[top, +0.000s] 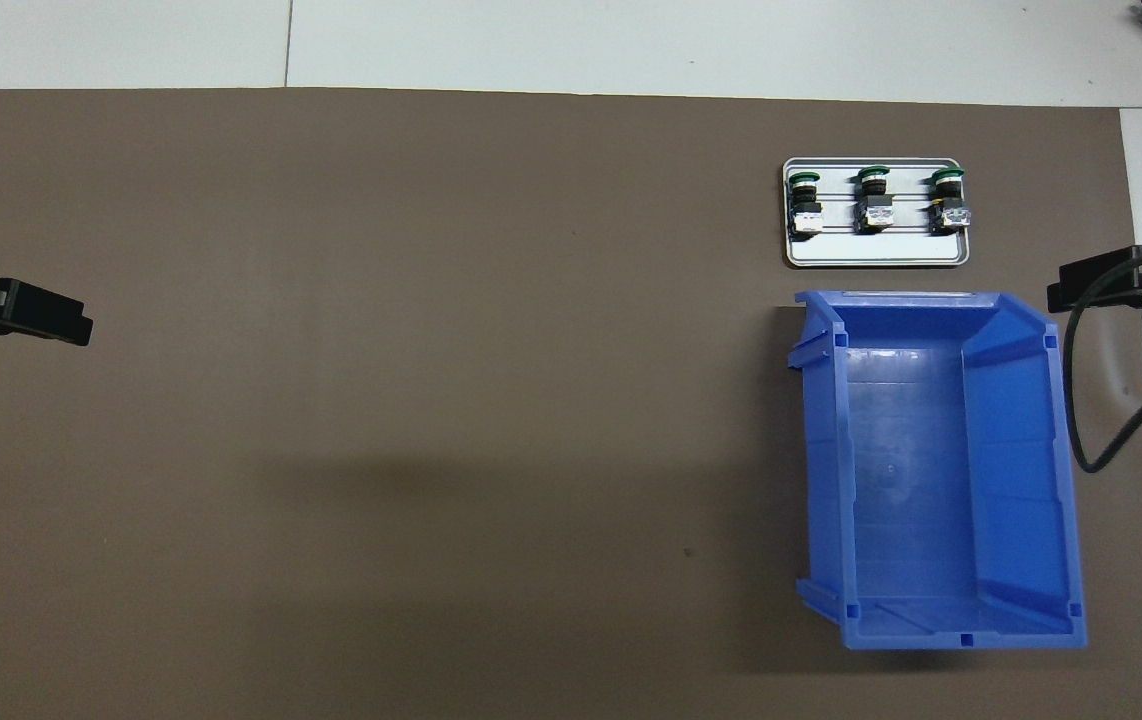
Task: Place and press button with both arms
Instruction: 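Reach the right gripper toward the metal tray of buttons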
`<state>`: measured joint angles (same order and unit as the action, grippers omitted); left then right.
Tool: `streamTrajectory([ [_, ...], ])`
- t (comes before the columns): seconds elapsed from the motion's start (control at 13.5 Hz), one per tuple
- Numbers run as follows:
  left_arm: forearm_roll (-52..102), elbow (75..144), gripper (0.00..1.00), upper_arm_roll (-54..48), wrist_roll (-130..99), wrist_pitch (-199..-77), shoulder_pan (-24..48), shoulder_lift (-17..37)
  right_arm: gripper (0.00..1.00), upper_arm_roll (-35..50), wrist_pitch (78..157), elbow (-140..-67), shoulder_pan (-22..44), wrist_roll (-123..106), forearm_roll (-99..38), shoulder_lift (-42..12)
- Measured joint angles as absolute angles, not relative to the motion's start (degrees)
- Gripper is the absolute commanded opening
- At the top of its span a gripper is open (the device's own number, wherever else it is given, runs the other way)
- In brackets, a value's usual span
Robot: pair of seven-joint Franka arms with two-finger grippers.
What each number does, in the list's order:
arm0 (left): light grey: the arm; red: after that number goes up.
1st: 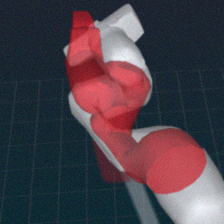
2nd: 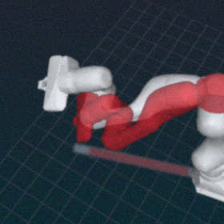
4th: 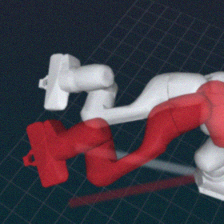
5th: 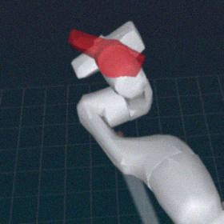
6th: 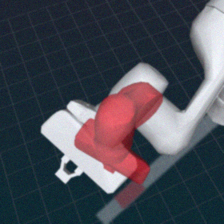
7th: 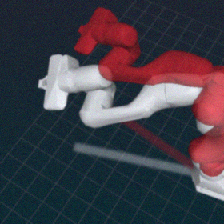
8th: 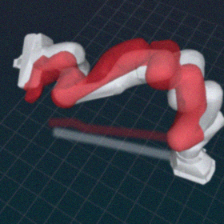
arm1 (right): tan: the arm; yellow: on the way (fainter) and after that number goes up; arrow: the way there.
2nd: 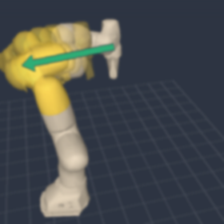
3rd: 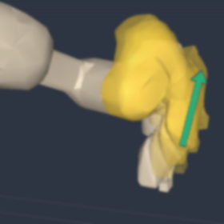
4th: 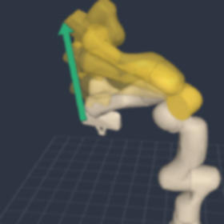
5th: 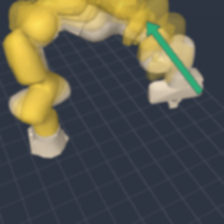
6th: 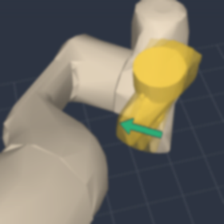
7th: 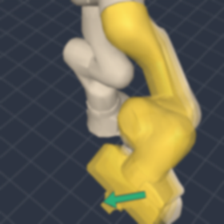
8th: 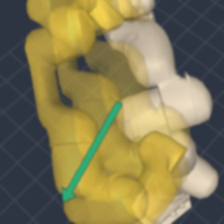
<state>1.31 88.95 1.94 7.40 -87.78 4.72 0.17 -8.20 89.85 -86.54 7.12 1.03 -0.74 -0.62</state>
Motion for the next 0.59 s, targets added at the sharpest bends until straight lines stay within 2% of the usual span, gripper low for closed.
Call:
streamTrajectory([
  [0.15,1.31,88.95,1.00,1.94,7.40,-87.78,4.72,0.17,0.97,-8.24,89.85,-86.75,7.08,1.03,-0.74,-0.62],
  [0.3,1.31,88.95,1.00,1.93,7.40,-87.78,4.72,0.17,0.90,-8.30,90.11,-87.36,6.93,1.03,-0.74,-0.65],
  [0.59,1.31,88.95,1.00,1.93,7.40,-87.78,4.72,0.17,0.84,-8.47,99.04,-90.76,5.35,1.02,-0.56,-3.59],
])
